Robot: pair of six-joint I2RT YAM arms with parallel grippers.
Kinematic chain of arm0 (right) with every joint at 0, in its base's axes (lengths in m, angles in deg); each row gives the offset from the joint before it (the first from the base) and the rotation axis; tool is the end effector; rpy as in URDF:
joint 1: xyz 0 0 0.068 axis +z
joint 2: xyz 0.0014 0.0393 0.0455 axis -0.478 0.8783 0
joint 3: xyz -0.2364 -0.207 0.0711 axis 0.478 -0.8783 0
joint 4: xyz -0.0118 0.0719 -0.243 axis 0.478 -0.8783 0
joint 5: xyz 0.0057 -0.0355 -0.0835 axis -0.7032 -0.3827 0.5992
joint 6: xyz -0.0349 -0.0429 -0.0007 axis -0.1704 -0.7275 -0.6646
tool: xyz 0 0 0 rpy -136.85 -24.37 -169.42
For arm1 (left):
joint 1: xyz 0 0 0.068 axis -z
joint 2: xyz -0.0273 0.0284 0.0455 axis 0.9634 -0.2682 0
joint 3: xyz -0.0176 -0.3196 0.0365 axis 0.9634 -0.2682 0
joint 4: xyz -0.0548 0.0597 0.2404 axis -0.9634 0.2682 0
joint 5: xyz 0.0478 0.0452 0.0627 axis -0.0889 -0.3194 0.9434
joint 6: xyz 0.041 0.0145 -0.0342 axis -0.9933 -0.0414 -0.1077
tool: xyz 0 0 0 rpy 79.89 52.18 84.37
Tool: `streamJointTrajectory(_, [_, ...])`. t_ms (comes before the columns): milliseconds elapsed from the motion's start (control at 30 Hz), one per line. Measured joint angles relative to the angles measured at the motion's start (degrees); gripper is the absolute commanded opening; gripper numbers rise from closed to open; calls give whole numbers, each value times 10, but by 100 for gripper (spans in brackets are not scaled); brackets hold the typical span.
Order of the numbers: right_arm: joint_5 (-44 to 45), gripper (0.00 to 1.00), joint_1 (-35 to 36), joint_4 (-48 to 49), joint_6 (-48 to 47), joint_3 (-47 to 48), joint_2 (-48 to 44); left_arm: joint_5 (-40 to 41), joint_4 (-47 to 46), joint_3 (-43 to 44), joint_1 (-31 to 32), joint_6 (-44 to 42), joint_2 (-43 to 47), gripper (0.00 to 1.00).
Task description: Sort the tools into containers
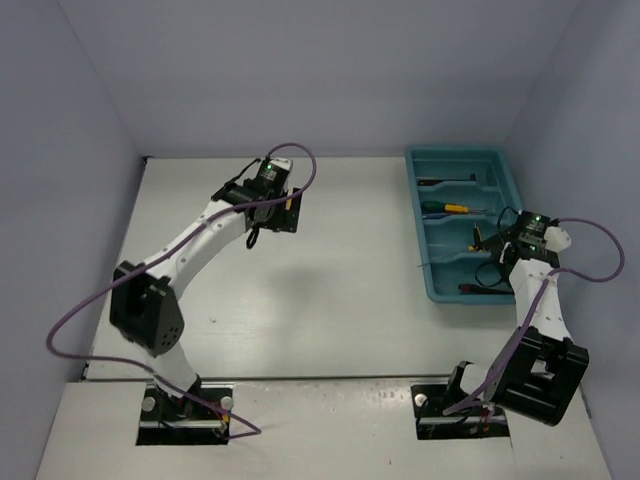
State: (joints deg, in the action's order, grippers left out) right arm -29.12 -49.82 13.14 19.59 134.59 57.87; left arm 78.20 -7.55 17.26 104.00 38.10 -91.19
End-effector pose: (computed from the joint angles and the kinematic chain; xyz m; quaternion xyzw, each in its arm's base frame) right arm 0.2302 -0.0930 0.3114 0.4674 0.7623 0.0335 0.4465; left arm 0.3344 -0.1842 0.3692 0.0619 0.9269 -0.0978 0.3571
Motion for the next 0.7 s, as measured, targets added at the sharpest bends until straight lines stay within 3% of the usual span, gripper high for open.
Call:
streamJointTrajectory(400, [-37, 66, 116, -6, -66, 86, -119, -11, 75, 324, -60, -122, -354, 74])
streamJointTrajectory(567, [-62, 66, 135, -8, -75, 87, -135, -41, 102, 378, -80, -133, -426, 68])
streamJointTrajectory(700, [-72, 66, 145, -9, -79, 78, -138, -60, 107, 399, -89, -135, -433, 57])
